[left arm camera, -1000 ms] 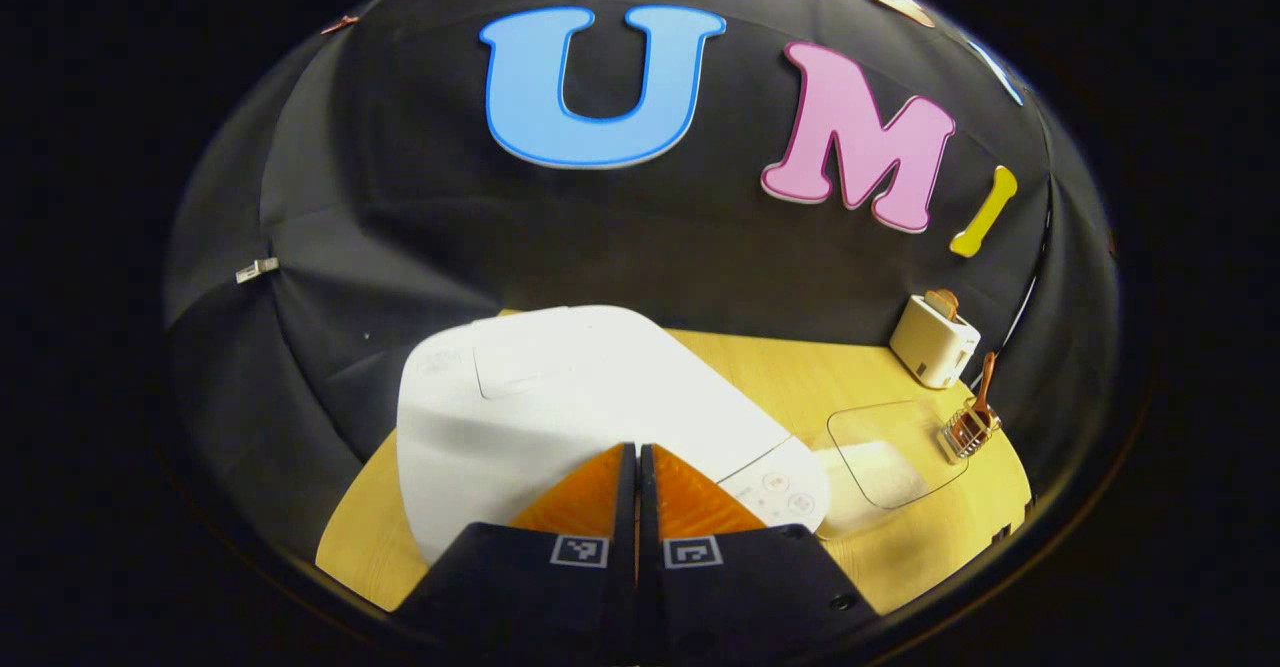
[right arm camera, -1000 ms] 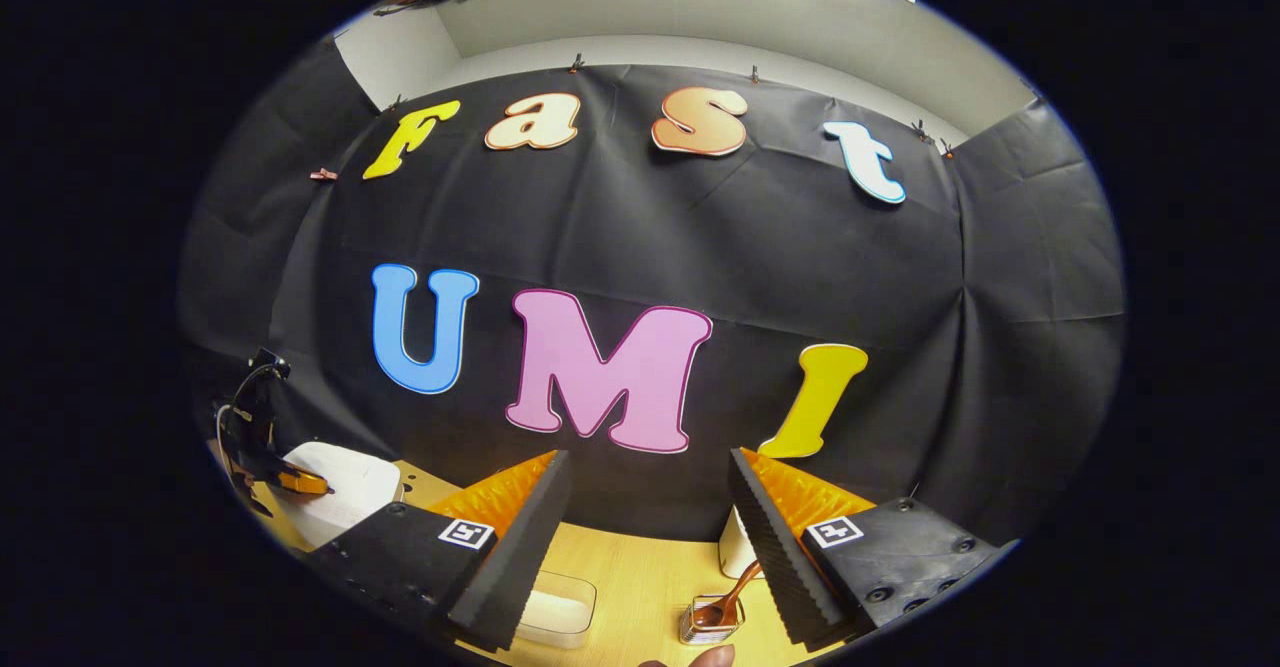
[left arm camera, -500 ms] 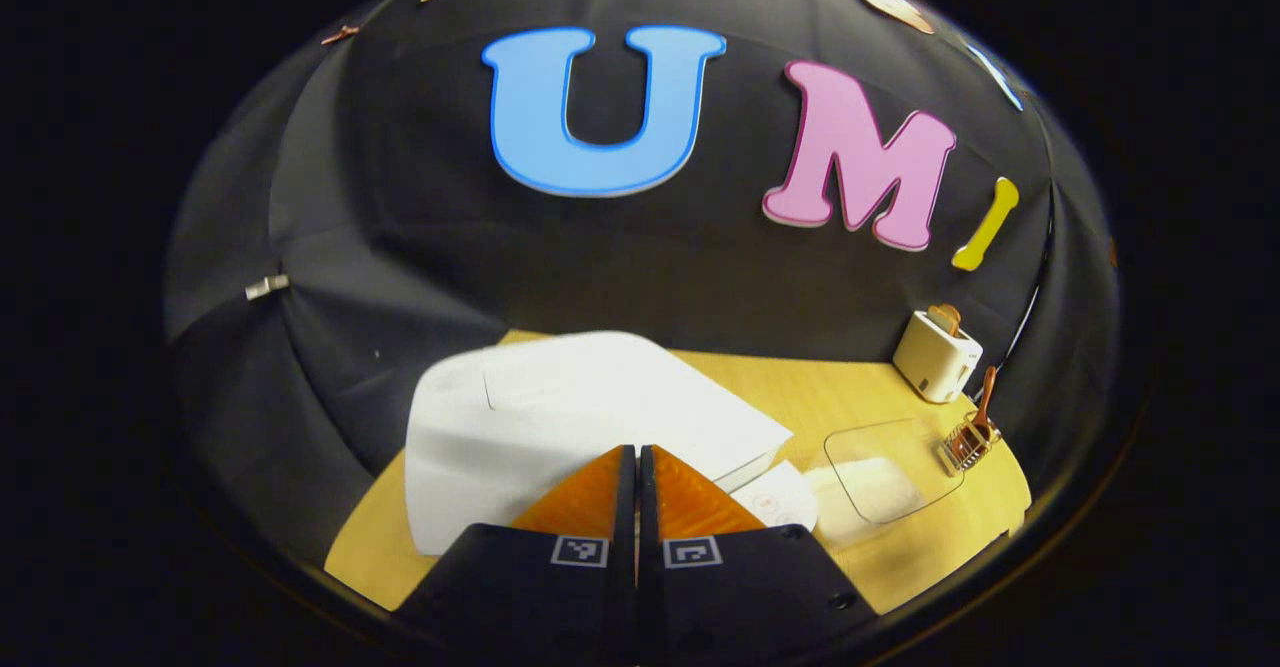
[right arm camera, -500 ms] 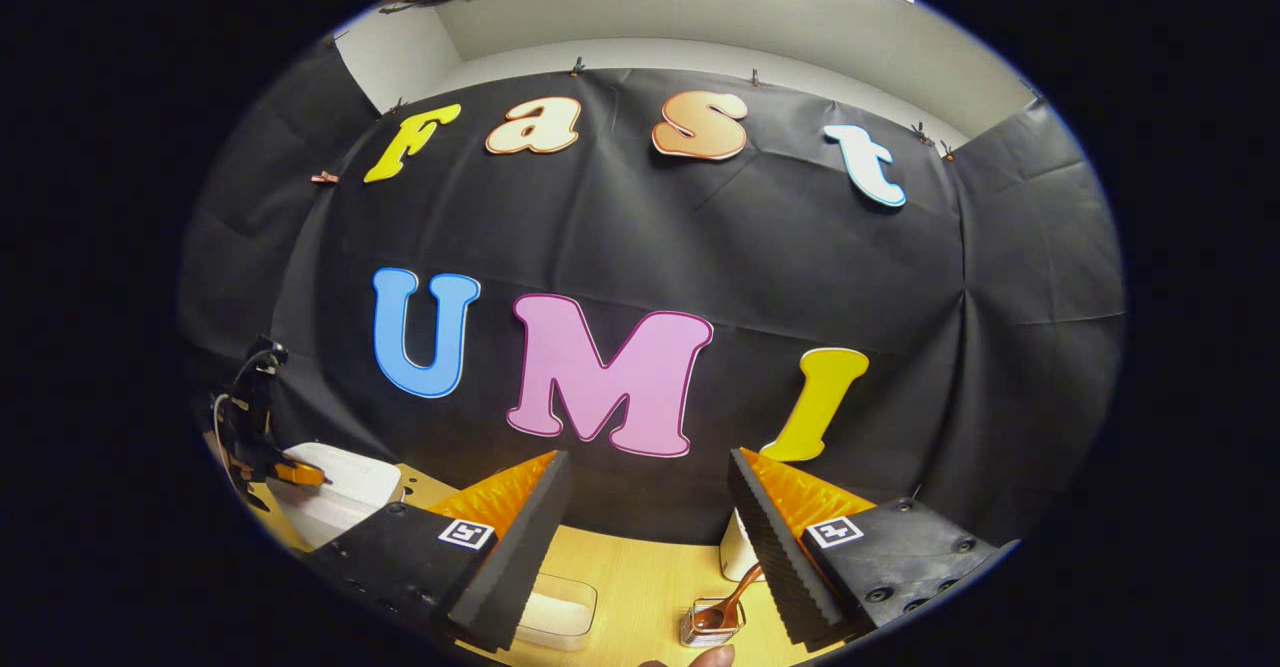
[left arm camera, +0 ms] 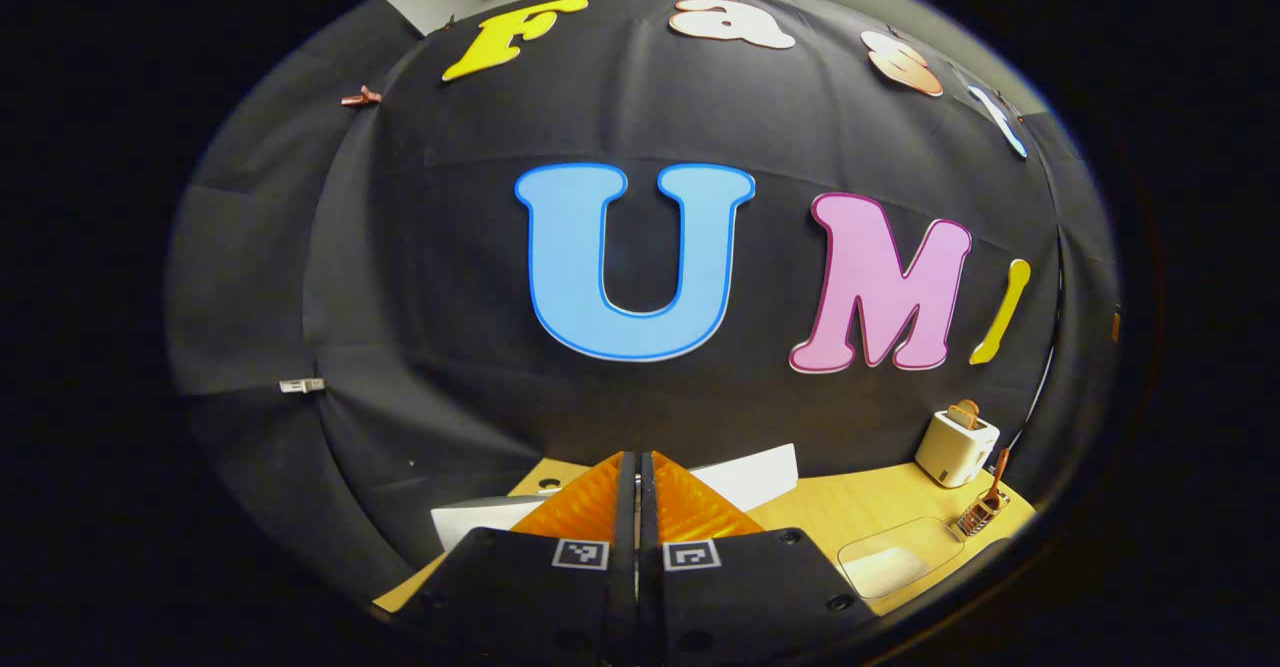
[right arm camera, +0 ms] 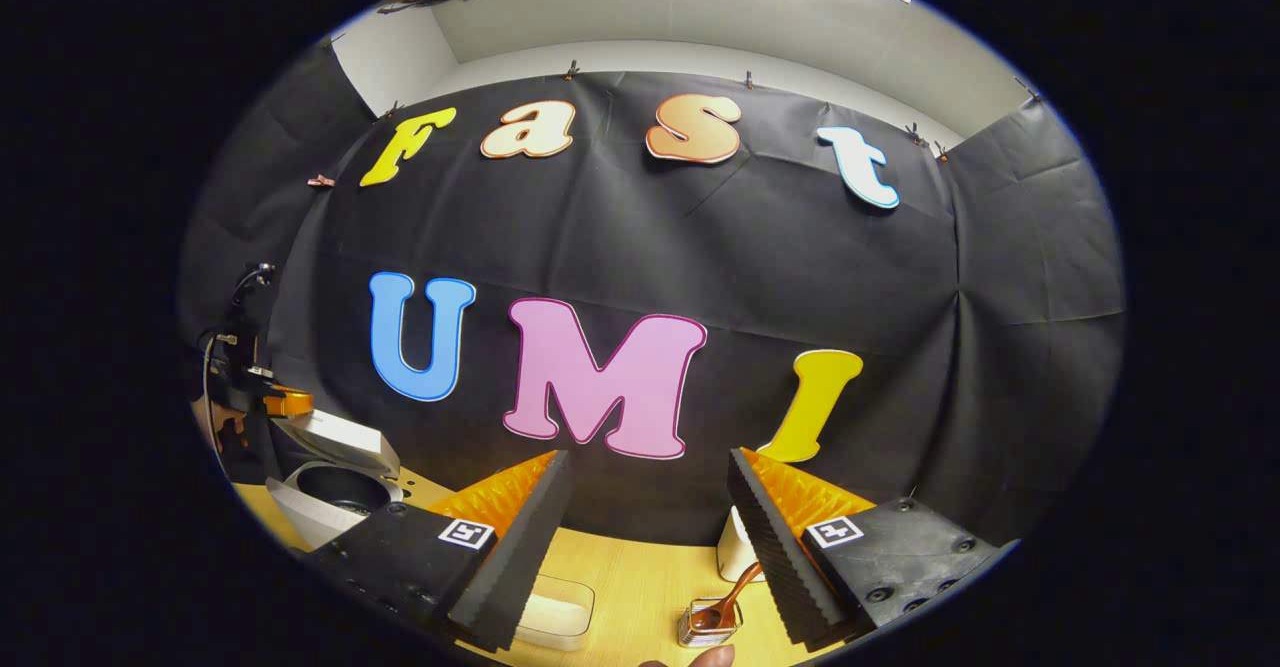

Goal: Close the left gripper, press the button to open the rice cooker; take a wooden spoon from the chopstick holder with the right hand, scoop a spoonful of rice and pour it into the rice cooker, then put the wooden spoon back into the chopstick holder.

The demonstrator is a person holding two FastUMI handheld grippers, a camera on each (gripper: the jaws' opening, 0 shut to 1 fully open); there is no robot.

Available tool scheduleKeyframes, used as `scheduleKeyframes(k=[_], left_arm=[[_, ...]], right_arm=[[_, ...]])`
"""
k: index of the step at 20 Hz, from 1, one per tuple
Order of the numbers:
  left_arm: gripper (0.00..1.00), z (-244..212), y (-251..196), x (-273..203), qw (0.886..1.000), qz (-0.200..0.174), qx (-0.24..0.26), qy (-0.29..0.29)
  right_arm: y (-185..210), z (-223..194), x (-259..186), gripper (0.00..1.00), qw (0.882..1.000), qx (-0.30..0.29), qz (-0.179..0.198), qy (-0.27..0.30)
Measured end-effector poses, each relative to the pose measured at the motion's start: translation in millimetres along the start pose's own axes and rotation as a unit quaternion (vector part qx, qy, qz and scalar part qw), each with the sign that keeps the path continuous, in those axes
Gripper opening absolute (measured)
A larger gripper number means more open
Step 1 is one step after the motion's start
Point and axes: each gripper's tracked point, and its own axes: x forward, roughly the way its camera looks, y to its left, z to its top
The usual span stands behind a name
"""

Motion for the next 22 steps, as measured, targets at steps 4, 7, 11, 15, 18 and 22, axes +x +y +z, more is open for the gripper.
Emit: scheduleKeyframes(k=[4, 7, 11, 15, 18, 22], left_arm=[[0.05, 11, -4, -12, 1.000, -0.005, -0.006, -0.014], [0.13, 15, -8, -20, 1.000, -0.012, -0.013, -0.024], [0.83, 17, -18, -34, 0.999, -0.012, -0.021, -0.025], [0.94, 13, -40, -48, 0.999, -0.027, -0.033, -0.023], [0.94, 10, -59, -58, 0.998, -0.036, -0.040, -0.017], [0.94, 7, -81, -70, 0.999, -0.038, -0.037, -0.003]], right_arm=[[-4, -2, -2, 0.97, 1.000, 0.005, -0.004, 0.003], [-7, -9, -3, 0.97, 1.000, 0.021, -0.001, 0.012], [-26, -37, 0, 0.97, 0.997, 0.064, 0.006, 0.045], [-59, -90, 12, 0.97, 0.986, 0.131, 0.004, 0.101], [-80, -137, 27, 0.98, 0.978, 0.155, 0.006, 0.142], [-97, -209, 53, 0.97, 0.968, 0.143, 0.018, 0.204]])
